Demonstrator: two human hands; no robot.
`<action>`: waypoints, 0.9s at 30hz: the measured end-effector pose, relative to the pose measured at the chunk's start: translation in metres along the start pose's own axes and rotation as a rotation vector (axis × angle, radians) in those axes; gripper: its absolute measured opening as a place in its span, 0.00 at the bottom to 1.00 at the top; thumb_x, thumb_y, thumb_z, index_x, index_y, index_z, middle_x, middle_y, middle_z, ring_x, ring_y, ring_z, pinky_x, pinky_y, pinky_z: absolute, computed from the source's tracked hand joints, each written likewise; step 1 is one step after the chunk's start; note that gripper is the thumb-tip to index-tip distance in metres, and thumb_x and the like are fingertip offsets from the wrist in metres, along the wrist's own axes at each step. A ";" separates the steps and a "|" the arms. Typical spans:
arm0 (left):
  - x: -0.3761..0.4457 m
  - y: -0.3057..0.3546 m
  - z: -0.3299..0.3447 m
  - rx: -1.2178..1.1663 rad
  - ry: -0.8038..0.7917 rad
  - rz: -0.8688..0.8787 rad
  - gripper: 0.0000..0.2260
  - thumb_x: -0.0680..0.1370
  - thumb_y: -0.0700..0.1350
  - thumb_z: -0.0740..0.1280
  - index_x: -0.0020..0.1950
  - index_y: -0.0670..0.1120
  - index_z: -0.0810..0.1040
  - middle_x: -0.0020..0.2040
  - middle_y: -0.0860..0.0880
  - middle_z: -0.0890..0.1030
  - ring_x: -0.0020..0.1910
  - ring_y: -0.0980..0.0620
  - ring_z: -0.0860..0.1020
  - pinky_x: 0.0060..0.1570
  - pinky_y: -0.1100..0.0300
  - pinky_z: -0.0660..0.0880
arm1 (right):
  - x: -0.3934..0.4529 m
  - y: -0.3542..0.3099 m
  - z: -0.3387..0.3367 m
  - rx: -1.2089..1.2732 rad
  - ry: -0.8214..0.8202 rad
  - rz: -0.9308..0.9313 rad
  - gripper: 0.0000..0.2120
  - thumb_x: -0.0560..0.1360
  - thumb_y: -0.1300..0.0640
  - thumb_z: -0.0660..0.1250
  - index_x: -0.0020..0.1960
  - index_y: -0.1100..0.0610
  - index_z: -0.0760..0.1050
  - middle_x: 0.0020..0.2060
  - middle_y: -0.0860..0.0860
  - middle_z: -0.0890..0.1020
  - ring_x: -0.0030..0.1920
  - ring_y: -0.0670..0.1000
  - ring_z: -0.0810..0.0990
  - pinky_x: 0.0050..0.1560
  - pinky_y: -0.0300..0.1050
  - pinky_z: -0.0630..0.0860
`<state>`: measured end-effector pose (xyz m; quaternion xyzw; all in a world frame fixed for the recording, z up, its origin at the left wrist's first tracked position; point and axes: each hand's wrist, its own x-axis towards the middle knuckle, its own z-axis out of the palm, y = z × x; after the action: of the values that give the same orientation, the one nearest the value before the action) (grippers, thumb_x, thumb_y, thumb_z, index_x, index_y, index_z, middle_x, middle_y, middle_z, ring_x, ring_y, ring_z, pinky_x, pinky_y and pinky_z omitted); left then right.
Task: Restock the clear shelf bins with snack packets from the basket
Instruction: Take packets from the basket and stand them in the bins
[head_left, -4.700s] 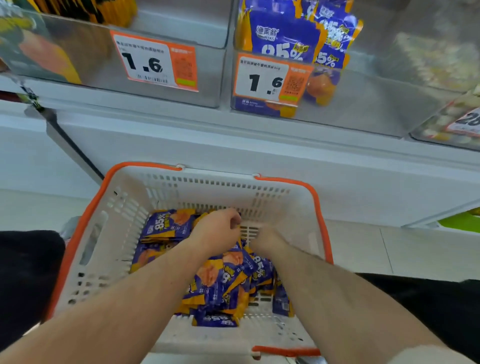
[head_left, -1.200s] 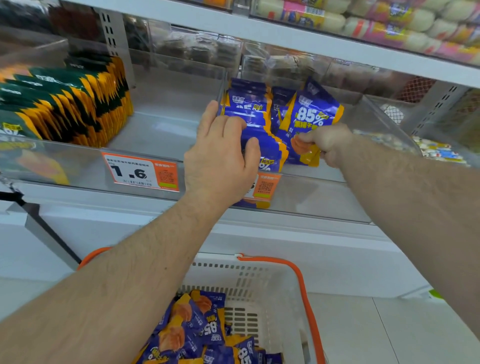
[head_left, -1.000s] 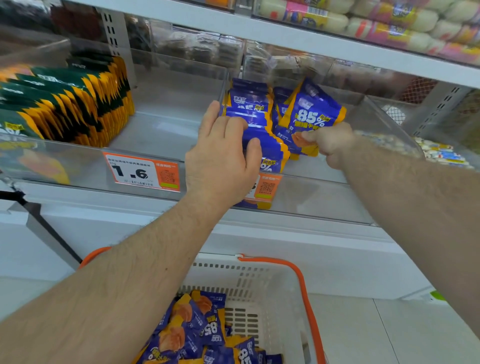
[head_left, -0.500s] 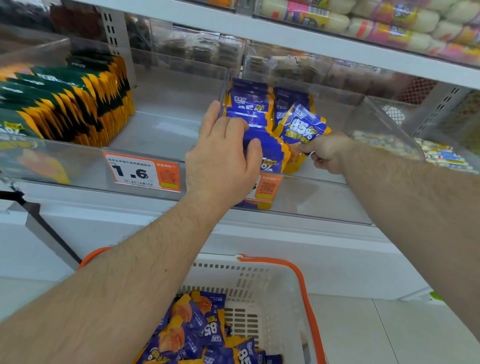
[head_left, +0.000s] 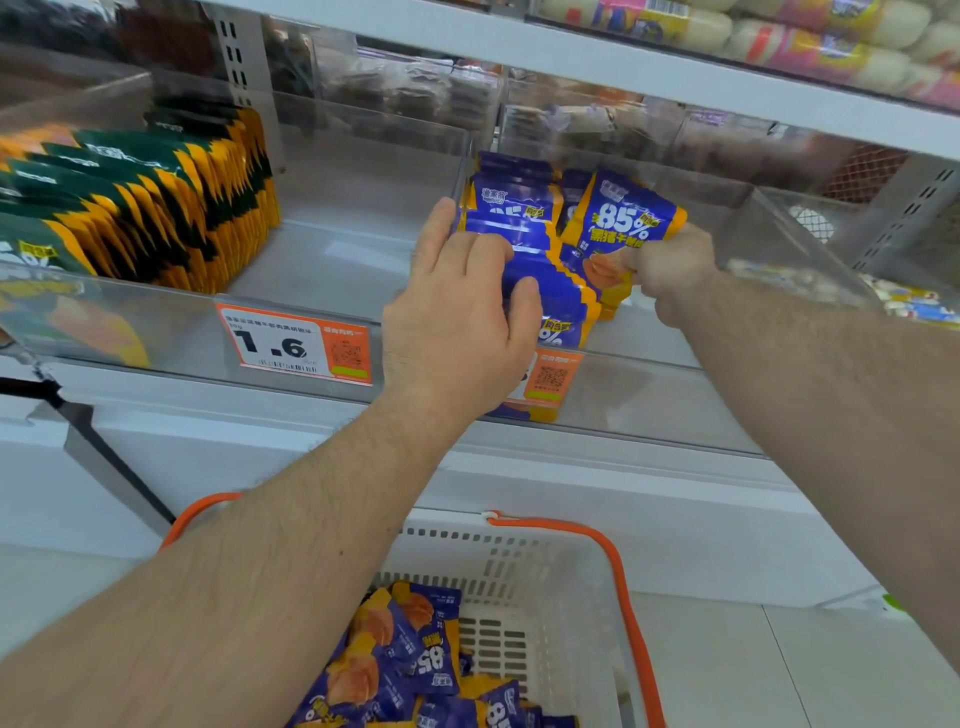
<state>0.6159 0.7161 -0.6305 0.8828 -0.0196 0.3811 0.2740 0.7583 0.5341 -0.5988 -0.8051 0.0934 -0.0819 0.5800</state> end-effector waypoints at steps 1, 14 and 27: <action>0.000 0.000 0.000 0.003 0.001 0.002 0.17 0.78 0.54 0.55 0.55 0.45 0.75 0.60 0.48 0.79 0.75 0.48 0.63 0.45 0.48 0.79 | 0.001 0.002 -0.002 0.018 0.005 0.022 0.15 0.67 0.65 0.78 0.41 0.53 0.74 0.34 0.46 0.78 0.31 0.43 0.75 0.23 0.34 0.70; 0.002 0.001 -0.003 -0.019 -0.023 -0.038 0.18 0.77 0.56 0.53 0.56 0.47 0.74 0.61 0.50 0.78 0.76 0.51 0.61 0.47 0.50 0.76 | 0.008 0.015 -0.012 -0.004 -0.102 0.288 0.20 0.69 0.61 0.76 0.60 0.59 0.78 0.46 0.50 0.83 0.36 0.47 0.76 0.39 0.43 0.73; 0.002 0.000 -0.001 0.002 -0.006 -0.022 0.18 0.77 0.55 0.54 0.55 0.46 0.75 0.60 0.49 0.79 0.76 0.49 0.62 0.46 0.50 0.77 | 0.021 0.018 -0.047 -0.081 -0.253 0.122 0.10 0.78 0.65 0.65 0.43 0.52 0.74 0.33 0.47 0.79 0.28 0.44 0.72 0.37 0.42 0.71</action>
<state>0.6168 0.7166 -0.6288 0.8845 -0.0102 0.3752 0.2772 0.7662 0.4801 -0.6004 -0.8245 0.0717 0.0596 0.5581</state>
